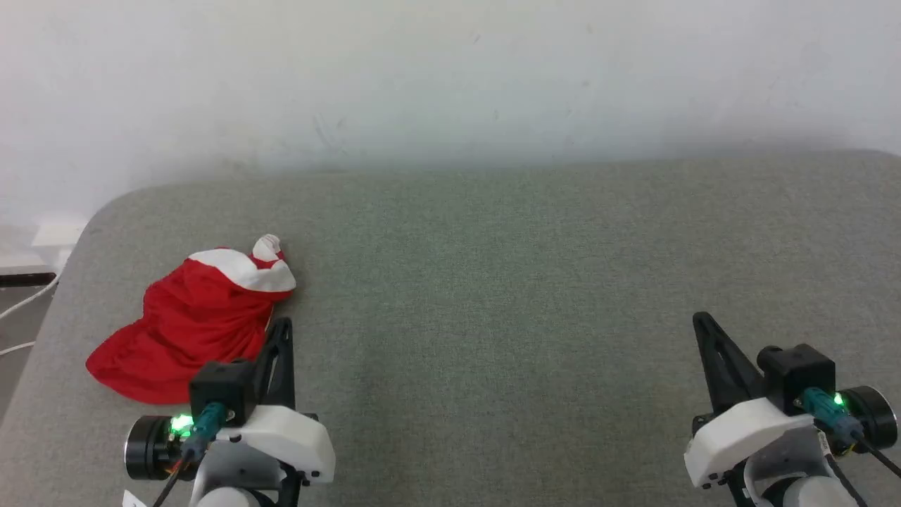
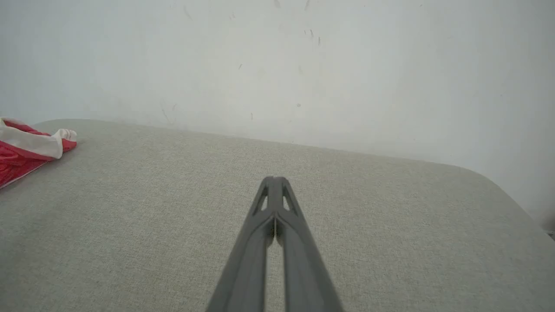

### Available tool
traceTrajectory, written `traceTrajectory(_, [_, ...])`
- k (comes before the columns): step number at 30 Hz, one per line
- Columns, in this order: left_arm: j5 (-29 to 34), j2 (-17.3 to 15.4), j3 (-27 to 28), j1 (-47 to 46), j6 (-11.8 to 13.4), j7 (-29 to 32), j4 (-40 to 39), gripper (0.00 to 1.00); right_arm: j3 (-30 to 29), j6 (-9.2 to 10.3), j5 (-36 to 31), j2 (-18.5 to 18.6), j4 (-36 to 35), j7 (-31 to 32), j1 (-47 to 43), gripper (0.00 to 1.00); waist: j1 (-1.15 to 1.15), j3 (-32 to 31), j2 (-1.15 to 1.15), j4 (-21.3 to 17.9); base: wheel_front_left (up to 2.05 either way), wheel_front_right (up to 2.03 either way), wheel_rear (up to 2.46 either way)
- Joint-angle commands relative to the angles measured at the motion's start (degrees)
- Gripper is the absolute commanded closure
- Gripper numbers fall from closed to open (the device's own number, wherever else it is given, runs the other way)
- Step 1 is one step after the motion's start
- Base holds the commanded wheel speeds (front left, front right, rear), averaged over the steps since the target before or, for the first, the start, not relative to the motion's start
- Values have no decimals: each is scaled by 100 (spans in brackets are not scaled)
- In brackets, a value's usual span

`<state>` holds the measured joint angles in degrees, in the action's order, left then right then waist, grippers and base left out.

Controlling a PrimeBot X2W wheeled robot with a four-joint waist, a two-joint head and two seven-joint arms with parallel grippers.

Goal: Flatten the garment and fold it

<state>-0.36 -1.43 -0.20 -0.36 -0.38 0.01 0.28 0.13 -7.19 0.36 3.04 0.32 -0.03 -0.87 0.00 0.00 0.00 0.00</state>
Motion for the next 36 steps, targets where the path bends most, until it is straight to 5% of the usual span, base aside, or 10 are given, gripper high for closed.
traceTrajectory(1, [36,-23,20,36,38,-1,-28,100,-13,-30,-36,-16,-32,3,87,100,0,0,0,0,0,0,0])
traceTrajectory(25, [36,-23,20,36,38,-1,-28,100,-13,-30,-36,-16,-32,3,87,100,0,0,0,0,0,0,0])
traceTrajectory(26, [0,0,-1,0,0,-1,-1,0,-1,0,1,0,-1,-1,1,0,0,0,0,0,0,0,0])
traceTrajectory(36, [-53,0,-86,-59,13,-100,71,0,-30,5,77,1,50,-97,-2,0,0,7,0,3,0,0,0])
